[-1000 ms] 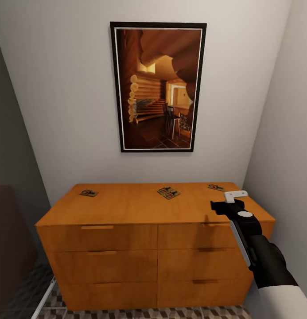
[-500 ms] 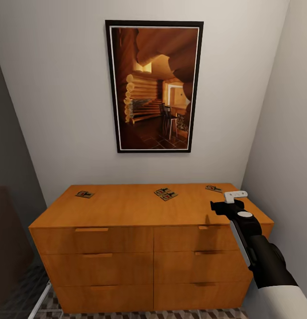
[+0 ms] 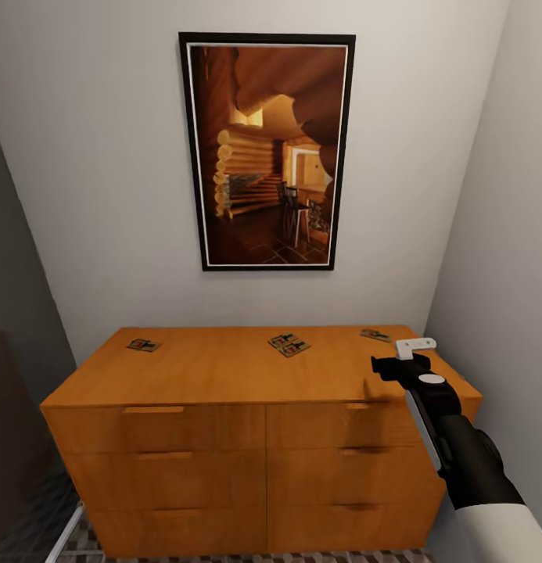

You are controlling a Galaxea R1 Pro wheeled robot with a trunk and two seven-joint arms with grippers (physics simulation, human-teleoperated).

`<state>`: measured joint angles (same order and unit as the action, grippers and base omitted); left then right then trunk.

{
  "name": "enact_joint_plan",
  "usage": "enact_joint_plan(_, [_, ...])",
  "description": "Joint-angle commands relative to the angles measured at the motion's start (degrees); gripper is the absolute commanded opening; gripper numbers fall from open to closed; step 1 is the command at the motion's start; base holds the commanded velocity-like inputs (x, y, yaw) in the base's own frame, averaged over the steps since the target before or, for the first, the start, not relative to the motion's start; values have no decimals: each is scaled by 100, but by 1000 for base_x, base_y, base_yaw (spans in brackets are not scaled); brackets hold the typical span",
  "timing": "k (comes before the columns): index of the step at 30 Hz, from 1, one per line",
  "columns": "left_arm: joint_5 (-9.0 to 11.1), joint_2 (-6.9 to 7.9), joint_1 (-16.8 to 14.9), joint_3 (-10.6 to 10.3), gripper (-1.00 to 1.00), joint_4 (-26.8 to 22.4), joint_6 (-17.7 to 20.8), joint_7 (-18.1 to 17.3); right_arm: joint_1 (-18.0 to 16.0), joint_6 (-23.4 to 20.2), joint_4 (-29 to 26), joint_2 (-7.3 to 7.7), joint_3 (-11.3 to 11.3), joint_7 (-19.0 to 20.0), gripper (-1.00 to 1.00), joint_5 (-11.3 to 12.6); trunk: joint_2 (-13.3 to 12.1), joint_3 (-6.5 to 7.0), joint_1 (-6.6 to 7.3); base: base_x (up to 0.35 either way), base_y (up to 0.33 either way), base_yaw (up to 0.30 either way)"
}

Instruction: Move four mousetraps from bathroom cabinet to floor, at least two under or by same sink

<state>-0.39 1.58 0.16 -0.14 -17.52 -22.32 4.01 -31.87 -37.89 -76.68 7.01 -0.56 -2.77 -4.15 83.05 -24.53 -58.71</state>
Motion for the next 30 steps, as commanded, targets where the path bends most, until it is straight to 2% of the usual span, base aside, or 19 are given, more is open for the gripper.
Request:
enact_joint_plan(1, [-5,0,2,-3,100,-8,-8,17,-3,-31,9,2,-6,4,100,-42,3,-5,-2,154,-151,0])
enact_joint_plan(10, [1,0,1,-3,100,-6,-9,20,-3,-18,101,2,-6,4,100,-43,3,-5,-2,180,-166,0])
enact_joint_plan(21, [4,0,2,-3,100,-6,-10,21,-3,-12,109,15,1,34,100,-44,3,-5,-2,111,-35,0])
enact_joint_plan(26, [4,0,2,-3,100,14,-10,18,-3,-9,109,18,5,368,100,-49,3,-5,-2,23,-3,0])
enact_joint_plan(30, [0,0,2,3,100,47,-10,20,-3,-5,109,34,15,951,100,-67,3,-5,-2,7,-1,0])
